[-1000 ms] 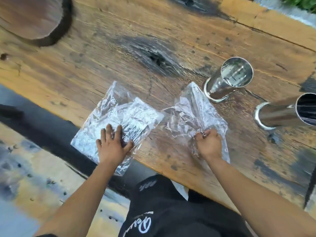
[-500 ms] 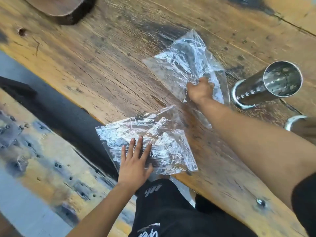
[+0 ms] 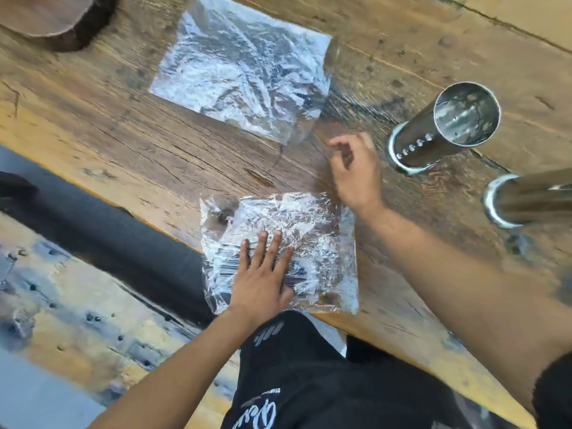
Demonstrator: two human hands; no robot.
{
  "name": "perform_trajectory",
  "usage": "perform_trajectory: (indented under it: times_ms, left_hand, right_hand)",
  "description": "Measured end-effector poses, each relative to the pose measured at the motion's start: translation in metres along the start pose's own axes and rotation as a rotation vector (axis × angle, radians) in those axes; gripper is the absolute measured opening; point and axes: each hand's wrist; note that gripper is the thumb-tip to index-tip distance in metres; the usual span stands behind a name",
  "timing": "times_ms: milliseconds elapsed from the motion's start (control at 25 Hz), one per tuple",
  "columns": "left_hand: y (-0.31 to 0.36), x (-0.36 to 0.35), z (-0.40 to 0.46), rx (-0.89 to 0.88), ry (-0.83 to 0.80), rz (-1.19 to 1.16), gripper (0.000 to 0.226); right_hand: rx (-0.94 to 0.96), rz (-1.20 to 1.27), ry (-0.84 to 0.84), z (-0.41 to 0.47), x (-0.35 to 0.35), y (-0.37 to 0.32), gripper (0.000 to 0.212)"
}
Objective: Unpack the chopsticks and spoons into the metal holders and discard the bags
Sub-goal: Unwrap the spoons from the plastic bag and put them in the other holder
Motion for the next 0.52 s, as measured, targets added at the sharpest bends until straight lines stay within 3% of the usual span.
perform_trajectory:
  times_ms: [120,280,520]
  left_hand:
    - [0.014,0.008,0.014,-0.047,-0.032,0.032,0.082]
    - [0.038,0.018,0.036,-0.158,-0.052,0.095,0.083]
    - [0.074,0.025,0.059,-0.344,-0.055,0.212,0.085]
  right_hand:
    - [-0.198,-0.061,0.017,-0.067,0.026,0.047,0.013]
    - [-0.469,-0.103,-0.115,-0.149,0.043,0.097,0.015]
    - [-0.682,-0.131,-0.007,-0.194,0.057,0.142,0.028]
Point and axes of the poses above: each hand's wrist, its own z-axis towards the middle knuckle, its own x-axis out of the back of the hand, y = z × x
